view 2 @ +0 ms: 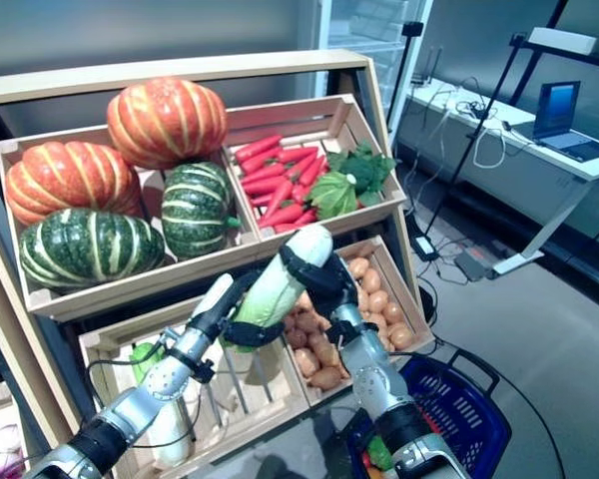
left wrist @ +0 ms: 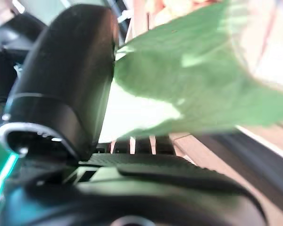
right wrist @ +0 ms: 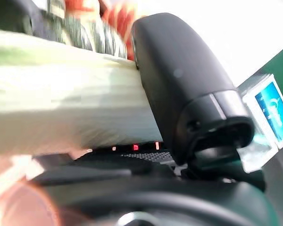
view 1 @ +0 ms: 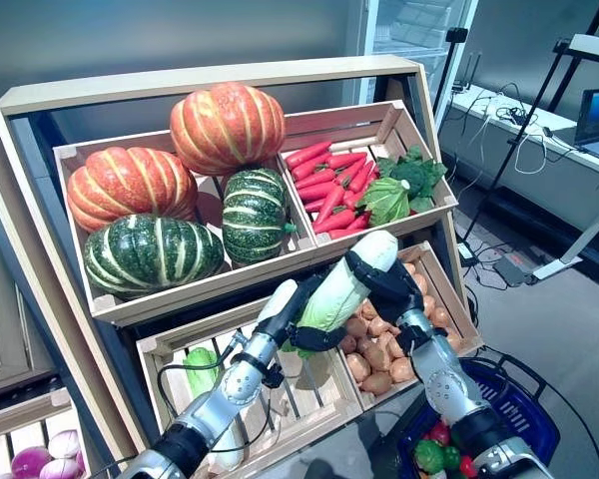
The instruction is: Put vegetables into the basket
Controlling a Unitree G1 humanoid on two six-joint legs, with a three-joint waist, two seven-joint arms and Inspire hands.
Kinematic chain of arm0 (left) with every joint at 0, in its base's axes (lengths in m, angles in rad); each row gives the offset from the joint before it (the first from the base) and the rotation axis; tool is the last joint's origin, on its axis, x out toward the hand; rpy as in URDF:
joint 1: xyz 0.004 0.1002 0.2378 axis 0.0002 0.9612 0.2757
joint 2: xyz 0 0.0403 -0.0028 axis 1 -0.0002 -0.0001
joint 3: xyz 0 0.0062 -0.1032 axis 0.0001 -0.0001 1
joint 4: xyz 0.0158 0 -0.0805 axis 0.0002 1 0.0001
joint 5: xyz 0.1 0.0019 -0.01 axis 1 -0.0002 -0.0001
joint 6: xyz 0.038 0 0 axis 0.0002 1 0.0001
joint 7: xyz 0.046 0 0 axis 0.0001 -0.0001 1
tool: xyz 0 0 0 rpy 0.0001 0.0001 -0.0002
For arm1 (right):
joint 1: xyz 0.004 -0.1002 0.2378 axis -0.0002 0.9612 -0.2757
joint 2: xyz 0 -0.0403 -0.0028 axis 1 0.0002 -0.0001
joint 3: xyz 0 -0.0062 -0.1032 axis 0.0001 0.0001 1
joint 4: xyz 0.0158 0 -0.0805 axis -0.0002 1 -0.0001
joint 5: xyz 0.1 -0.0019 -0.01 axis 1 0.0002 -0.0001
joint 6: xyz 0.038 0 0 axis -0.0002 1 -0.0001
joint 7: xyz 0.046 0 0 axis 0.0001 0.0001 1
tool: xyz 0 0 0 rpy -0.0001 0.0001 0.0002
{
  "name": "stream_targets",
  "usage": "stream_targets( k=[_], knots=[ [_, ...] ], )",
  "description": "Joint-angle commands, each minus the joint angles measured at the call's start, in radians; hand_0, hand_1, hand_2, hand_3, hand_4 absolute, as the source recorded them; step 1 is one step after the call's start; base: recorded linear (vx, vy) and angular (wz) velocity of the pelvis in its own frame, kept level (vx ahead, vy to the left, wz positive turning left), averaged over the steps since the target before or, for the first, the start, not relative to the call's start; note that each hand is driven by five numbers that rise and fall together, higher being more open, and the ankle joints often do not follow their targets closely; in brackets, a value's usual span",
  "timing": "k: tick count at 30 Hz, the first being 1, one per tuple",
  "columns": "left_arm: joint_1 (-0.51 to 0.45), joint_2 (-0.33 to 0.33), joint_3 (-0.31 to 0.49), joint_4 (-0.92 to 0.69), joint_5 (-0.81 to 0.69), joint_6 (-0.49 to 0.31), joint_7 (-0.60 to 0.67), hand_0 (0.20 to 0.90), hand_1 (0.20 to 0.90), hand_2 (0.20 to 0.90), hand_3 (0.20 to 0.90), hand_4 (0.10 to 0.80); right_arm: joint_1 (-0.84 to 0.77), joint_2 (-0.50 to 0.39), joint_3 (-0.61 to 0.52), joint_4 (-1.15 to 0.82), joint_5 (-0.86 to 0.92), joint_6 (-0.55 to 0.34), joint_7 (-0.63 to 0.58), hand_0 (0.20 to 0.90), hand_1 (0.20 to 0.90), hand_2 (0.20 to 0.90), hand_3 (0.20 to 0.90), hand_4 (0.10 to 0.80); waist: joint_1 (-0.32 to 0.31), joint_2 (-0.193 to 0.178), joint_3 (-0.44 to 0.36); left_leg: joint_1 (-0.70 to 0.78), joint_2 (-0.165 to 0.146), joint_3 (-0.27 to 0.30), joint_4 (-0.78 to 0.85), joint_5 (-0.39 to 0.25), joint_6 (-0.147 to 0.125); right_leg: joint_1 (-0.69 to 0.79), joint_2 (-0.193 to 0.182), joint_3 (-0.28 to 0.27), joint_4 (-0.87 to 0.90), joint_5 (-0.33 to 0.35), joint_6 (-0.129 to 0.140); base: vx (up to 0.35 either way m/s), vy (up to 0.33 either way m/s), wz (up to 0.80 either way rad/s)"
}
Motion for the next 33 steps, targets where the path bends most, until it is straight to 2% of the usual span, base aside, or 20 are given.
stream_targets(
  k=[1, 5, 12, 15, 18, 23, 24, 27, 30, 33],
  knots=[
    [-0.115, 0.152, 0.123, 0.064, 0.003, -0.04, 0.058, 0.9, 0.9, 0.9, 0.9, 0.8, -0.049, -0.169, -0.195, 0.037, -0.024, -0.141, -0.009, 0.3, 0.3, 0.3, 0.3, 0.4, -0.013, 0.006, -0.032, 0.007, -0.038, 0.013, 0.002, -0.113, 0.051, 0.02, -0.002, 0.008, 0.002, -0.05, -0.031, -0.001, 0.011, -0.06],
    [-0.089, 0.229, 0.182, 0.122, 0.028, -0.032, 0.051, 0.9, 0.9, 0.9, 0.9, 0.8, 0.0, -0.251, -0.255, 0.116, -0.034, -0.147, 0.015, 0.3, 0.3, 0.3, 0.3, 0.4, -0.022, 0.011, -0.022, 0.001, -0.036, 0.026, 0.002, -0.109, 0.048, 0.009, -0.003, 0.015, 0.002, -0.046, -0.029, 0.0, 0.014, -0.09],
    [-0.074, 0.324, 0.223, 0.25, 0.152, -0.005, 0.094, 0.9, 0.9, 0.9, 0.9, 0.8, 0.015, -0.364, -0.34, 0.276, -0.079, -0.154, 0.026, 0.3, 0.3, 0.3, 0.3, 0.4, -0.033, 0.024, 0.0, -0.003, -0.034, 0.044, 0.002, -0.102, 0.045, 0.0, -0.008, 0.023, 0.002, -0.044, -0.027, 0.013, 0.014, -0.12],
    [-0.088, 0.358, 0.209, 0.305, 0.21, 0.02, 0.131, 0.9, 0.9, 0.9, 0.9, 0.8, 0.001, -0.404, -0.346, 0.346, -0.09, -0.161, 0.023, 0.3, 0.3, 0.3, 0.3, 0.4, -0.032, 0.034, 0.021, -0.008, -0.035, 0.048, 0.01, -0.093, 0.045, -0.016, -0.016, 0.022, 0.03, -0.055, -0.028, -0.026, 0.019, -0.06],
    [-0.115, 0.373, 0.189, 0.357, 0.23, 0.027, 0.169, 0.9, 0.9, 0.9, 0.9, 0.8, -0.028, -0.433, -0.338, 0.4, -0.093, -0.163, 0.011, 0.3, 0.3, 0.3, 0.3, 0.4, -0.034, 0.04, 0.045, -0.053, -0.032, 0.044, 0.089, -0.114, 0.041, -0.046, -0.027, 0.029, 0.079, -0.075, -0.034, -0.075, 0.013, -0.02],
    [-0.239, 0.424, 0.088, 0.449, 0.32, 0.005, 0.21, 0.9, 0.9, 0.9, 0.9, 0.8, -0.137, -0.5, -0.294, 0.529, -0.114, -0.186, -0.019, 0.3, 0.3, 0.3, 0.3, 0.4, -0.039, 0.064, 0.128, -0.179, -0.018, 0.019, 0.267, -0.159, 0.032, -0.15, -0.06, 0.038, 0.229, -0.124, -0.049, -0.179, 0.026, 0.0],
    [-0.302, 0.443, 0.027, 0.47, 0.363, 0.011, 0.24, 0.9, 0.9, 0.9, 0.9, 0.8, -0.196, -0.528, -0.268, 0.571, -0.107, -0.174, -0.054, 0.3, 0.3, 0.3, 0.3, 0.4, -0.042, 0.07, 0.173, -0.248, -0.011, 0.009, 0.356, -0.19, 0.037, -0.214, -0.081, 0.042, 0.312, -0.151, -0.053, -0.3, 0.032, 0.05],
    [-0.403, 0.482, -0.074, 0.494, 0.399, 0.017, 0.277, 0.9, 0.9, 0.9, 0.9, 0.8, -0.289, -0.556, -0.227, 0.65, -0.104, -0.174, -0.095, 0.3, 0.3, 0.3, 0.3, 0.4, -0.046, 0.076, 0.238, -0.363, 0.001, -0.001, 0.496, -0.237, 0.049, -0.329, -0.114, 0.051, 0.459, -0.188, -0.068, -0.259, 0.013, 0.03],
    [-0.493, 0.523, -0.159, 0.515, 0.406, 0.029, 0.312, 0.9, 0.9, 0.9, 0.9, 0.8, -0.365, -0.583, -0.18, 0.701, -0.11, -0.154, -0.127, 0.3, 0.3, 0.3, 0.3, 0.4, -0.047, 0.077, 0.289, -0.476, 0.018, 0.005, 0.619, -0.285, 0.053, -0.453, -0.145, 0.062, 0.61, -0.235, -0.077, -0.203, -0.009, 0.06],
    [-0.568, 0.552, -0.215, 0.528, 0.429, 0.025, 0.325, 0.9, 0.9, 0.9, 0.9, 0.8, -0.432, -0.61, -0.14, 0.748, -0.133, -0.125, -0.154, 0.3, 0.3, 0.3, 0.3, 0.4, -0.048, 0.085, 0.319, -0.565, 0.019, 0.006, 0.715, -0.318, 0.058, -0.554, -0.164, 0.083, 0.731, -0.266, -0.081, -0.141, 0.003, 0.1]
  ],
)
